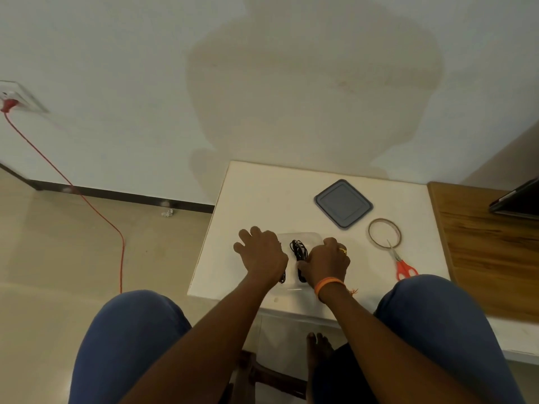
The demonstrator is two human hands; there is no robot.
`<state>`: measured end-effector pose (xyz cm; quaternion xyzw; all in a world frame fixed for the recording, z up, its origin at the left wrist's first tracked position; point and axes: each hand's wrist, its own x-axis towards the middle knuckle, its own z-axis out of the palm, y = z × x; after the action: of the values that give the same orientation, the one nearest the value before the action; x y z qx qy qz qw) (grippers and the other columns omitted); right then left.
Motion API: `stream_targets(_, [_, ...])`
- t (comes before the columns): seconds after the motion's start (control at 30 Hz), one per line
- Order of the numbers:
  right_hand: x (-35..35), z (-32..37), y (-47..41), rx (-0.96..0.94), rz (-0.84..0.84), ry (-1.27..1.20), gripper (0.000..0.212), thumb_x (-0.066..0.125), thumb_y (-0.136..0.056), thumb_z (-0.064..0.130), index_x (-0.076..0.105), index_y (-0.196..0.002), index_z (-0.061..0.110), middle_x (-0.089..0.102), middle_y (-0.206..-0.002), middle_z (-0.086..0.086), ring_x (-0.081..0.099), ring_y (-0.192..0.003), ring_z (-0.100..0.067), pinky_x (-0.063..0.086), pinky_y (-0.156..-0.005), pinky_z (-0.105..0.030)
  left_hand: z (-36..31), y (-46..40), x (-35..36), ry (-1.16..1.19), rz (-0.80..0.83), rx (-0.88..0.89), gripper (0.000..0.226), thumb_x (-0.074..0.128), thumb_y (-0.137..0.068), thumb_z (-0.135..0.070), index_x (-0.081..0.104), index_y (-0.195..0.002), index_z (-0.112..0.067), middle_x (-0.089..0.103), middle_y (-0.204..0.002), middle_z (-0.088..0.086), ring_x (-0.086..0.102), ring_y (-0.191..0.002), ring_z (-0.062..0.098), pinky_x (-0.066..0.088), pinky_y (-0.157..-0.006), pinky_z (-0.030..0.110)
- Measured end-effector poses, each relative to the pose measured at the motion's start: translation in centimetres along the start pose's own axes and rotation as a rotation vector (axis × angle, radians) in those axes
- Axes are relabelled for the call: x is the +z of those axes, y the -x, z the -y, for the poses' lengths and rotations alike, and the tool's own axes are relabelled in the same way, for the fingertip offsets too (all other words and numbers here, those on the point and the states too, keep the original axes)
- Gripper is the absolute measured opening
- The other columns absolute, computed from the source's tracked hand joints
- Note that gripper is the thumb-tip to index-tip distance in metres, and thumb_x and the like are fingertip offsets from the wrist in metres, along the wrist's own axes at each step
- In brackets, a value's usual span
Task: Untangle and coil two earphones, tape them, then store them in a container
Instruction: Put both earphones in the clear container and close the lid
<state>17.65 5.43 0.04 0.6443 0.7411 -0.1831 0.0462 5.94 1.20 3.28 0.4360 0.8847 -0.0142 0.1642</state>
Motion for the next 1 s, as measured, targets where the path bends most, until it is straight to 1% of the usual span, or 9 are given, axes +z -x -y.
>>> stream_targets(0.2, [-0.3,0.0,-0.4,0.075,-0.011,-0.102,0.034,0.08,-0.071,0.044,0.075,-0.086,0.013,0.056,-0.113,-0.007,0.05,-0.108,-0.029,0.046,-0.088,-0.037,-0.2,-0.4,2.8,-0.114,-0.132,0.136,0.029,0.058,-0.093,-0.045,0.067,-0.099,-0.018,0.045,-0.108,0.004,0.038,-0.105,0.026,0.03,-0.084,0.039])
stream_targets(0.53, [-0.8,-0.2,-1.0,0.144,-0.006,-0.162,0.045,0.082,-0.065,0.054,0.076,-0.084,0.014,0.066,-0.098,-0.006,0.057,-0.1,-0.026,0.052,-0.086,-0.039,-1.0,0.1,2.4,-0.016,-0.08,0.069,0.03,0.045,-0.099,-0.038,0.067,-0.103,-0.017,0.045,-0.11,0.004,0.038,-0.108,0.027,0.032,-0.087,0.041])
stream_targets(0.63, [-1.9,-0.4,-1.5,0.128,-0.094,-0.208,0.042,0.073,-0.075,0.055,0.075,-0.077,0.013,0.067,-0.087,-0.005,0.061,-0.092,-0.026,0.052,-0.08,-0.036,-1.2,0.8,2.0,-0.027,-0.131,0.099,0.033,0.049,-0.097,-0.044,0.068,-0.095,-0.017,0.044,-0.105,0.002,0.038,-0.103,0.024,0.032,-0.085,0.039])
stream_targets(0.7, [-3.0,-0.7,-2.6,0.065,-0.223,-0.254,0.033,0.065,-0.082,0.039,0.07,-0.068,0.009,0.066,-0.08,-0.008,0.063,-0.083,-0.029,0.052,-0.076,-0.036,-1.3,1.0,2.0,-0.072,-0.168,0.147,0.033,0.051,-0.096,-0.047,0.068,-0.093,-0.019,0.043,-0.103,0.001,0.037,-0.102,0.023,0.029,-0.082,0.037])
stream_targets(0.73, [-3.6,-1.0,-3.5,0.027,-0.287,-0.244,0.026,0.062,-0.082,0.029,0.068,-0.069,0.007,0.064,-0.082,-0.01,0.063,-0.083,-0.031,0.052,-0.074,-0.035,-1.4,1.1,2.0,-0.089,-0.176,0.169,0.032,0.052,-0.095,-0.047,0.068,-0.093,-0.019,0.042,-0.103,0.0,0.037,-0.102,0.022,0.028,-0.081,0.037])
stream_targets(0.8, [-4.3,-1.9,-5.4,-0.066,-0.308,-0.177,0.015,0.06,-0.082,0.014,0.066,-0.092,0.005,0.06,-0.102,-0.013,0.059,-0.095,-0.033,0.051,-0.078,-0.039,-1.4,1.1,2.1,-0.107,-0.176,0.195,0.031,0.053,-0.094,-0.047,0.067,-0.093,-0.019,0.041,-0.102,-0.001,0.037,-0.102,0.022,0.024,-0.078,0.036])
stream_targets(0.87, [-3.8,-2.8,-6.9,-0.155,-0.173,-0.055,0.033,0.058,-0.087,0.008,0.055,-0.119,0.005,0.053,-0.121,-0.014,0.053,-0.109,-0.033,0.049,-0.089,-0.04,-1.4,1.2,2.2,-0.115,-0.171,0.211,0.029,0.053,-0.094,-0.045,0.067,-0.091,-0.02,0.041,-0.1,-0.001,0.036,-0.1,0.021,0.021,-0.076,0.036])
stream_targets(0.93, [-2.6,-3.9,-7.8,-0.202,-0.104,0.08,0.037,0.058,-0.092,0.013,0.049,-0.127,0.006,0.048,-0.129,-0.014,0.051,-0.114,-0.032,0.047,-0.093,-0.038,-1.4,1.0,2.3,-0.122,-0.167,0.234,0.028,0.052,-0.094,-0.043,0.067,-0.089,-0.02,0.041,-0.099,-0.001,0.036,-0.099,0.021,0.021,-0.075,0.036])
stream_targets(1.0, [-1.9,-4.0,-8.0,-0.223,-0.137,0.159,0.03,0.055,-0.095,0.014,0.05,-0.125,0.007,0.047,-0.128,-0.013,0.052,-0.111,-0.032,0.048,-0.09,-0.039,-1.6,0.8,2.4,-0.113,-0.165,0.256,0.027,0.051,-0.094,-0.041,0.067,-0.088,-0.02,0.042,-0.098,-0.001,0.036,-0.098,0.021,0.021,-0.074,0.036])
